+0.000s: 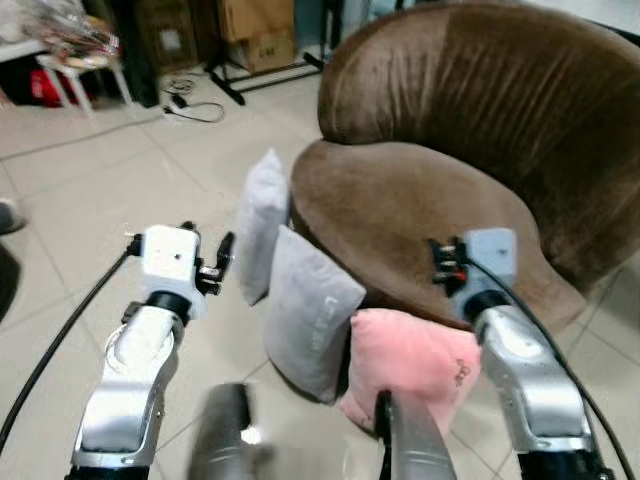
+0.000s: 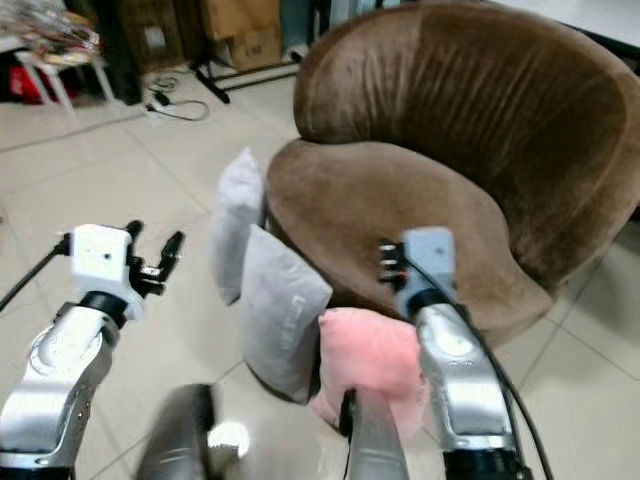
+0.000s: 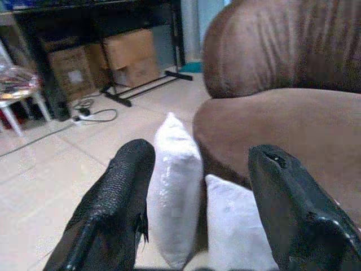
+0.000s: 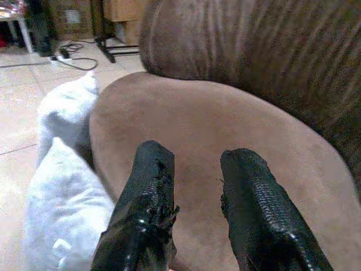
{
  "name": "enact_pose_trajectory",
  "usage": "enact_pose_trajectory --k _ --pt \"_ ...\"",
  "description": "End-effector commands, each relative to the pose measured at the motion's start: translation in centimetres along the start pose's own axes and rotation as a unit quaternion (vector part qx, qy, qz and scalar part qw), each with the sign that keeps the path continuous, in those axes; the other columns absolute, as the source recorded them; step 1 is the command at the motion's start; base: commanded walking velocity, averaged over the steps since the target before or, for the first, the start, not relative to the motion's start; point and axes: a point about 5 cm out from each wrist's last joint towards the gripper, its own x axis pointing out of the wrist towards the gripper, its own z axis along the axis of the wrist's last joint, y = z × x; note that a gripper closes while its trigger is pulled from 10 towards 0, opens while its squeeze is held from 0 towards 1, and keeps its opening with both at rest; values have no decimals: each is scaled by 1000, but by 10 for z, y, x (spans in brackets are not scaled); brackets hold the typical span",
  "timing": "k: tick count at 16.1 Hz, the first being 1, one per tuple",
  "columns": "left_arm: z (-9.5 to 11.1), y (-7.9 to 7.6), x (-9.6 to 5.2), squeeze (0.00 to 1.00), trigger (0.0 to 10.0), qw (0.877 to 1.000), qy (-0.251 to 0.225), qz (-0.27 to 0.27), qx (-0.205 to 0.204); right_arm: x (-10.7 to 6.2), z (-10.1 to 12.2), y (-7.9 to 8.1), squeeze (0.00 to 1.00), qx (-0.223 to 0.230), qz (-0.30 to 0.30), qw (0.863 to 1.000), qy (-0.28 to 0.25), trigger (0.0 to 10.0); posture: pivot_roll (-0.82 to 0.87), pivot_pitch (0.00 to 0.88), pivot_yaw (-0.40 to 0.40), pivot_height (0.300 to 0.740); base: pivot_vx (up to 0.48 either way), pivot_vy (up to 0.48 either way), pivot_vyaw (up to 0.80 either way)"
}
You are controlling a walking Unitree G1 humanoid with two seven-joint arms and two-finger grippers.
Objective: Move the pillow to the sofa from floor
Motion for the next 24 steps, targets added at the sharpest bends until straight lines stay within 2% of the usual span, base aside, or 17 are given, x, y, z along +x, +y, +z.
enact_pose_trajectory --k 1,4,8,12,16,19,20,21,23,24 --pt "-2 6 -2 0 10000 1000 5 10 6 0 2 7 0 4 14 1000 -4 10000 -112 0 -30 535 0 0 0" --pt "-2 5 -1 0 10000 1000 5 9 8 0 2 6 0 15 25 1000 -3 10000 -113 0 -30 520 0 0 0" --pt "-5 3 0 0 10000 1000 19 -8 17 4 -3 5 0 15 28 999 15 10000 -105 0 -36 475 0 0 0" --pt "-6 1 -1 0 10000 999 22 -26 22 11 -10 7 0 2 44 998 38 10000 -101 0 -39 425 0 0 0" --pt "-2 3 -2 0 10000 998 20 -48 27 15 -15 8 0 -5 50 998 50 10000 -88 0 -41 395 0 0 0" --pt "1 9 -2 0 10000 997 26 -75 19 24 -28 13 0 -15 55 994 89 10000 -69 0 -46 385 0 0 0" --pt "0 7 -5 0 10000 995 32 -93 20 25 -31 11 918 -9 45 995 93 10000 -68 0 -46 385 0 0 0" --pt "-2 3 -8 0 10000 991 41 -126 14 32 -34 9 1000 0 27 994 106 10000 -66 0 -45 385 0 0 0" --pt "-1 -2 -10 0 10000 984 49 -168 17 44 -39 5 1000 -4 1 991 134 10000 -68 0 -45 385 0 0 0" --pt "0 -3 -10 0 10000 982 48 -179 25 51 -43 1 1000 -22 -20 987 156 10000 -67 0 -45 385 0 0 0"
